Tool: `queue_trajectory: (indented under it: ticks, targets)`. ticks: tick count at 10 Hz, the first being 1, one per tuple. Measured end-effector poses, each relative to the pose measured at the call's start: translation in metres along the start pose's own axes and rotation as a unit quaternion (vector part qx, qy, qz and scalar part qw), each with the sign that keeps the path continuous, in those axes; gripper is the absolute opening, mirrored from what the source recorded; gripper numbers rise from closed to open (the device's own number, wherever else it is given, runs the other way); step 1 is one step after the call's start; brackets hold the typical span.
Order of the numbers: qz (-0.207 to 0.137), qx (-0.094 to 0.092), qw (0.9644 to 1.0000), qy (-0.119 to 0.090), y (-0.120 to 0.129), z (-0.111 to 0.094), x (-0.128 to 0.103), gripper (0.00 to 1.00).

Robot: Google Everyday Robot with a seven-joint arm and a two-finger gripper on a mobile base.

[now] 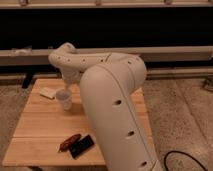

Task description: Place the ceramic cup in the ceramic bowl

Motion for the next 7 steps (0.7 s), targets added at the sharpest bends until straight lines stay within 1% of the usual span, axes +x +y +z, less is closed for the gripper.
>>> queue_trajectory:
  ticks: [7]
  targets:
    - [0.001, -0.001, 1.0, -0.001, 0.0011, 0.0029, -0.0011, 0.65]
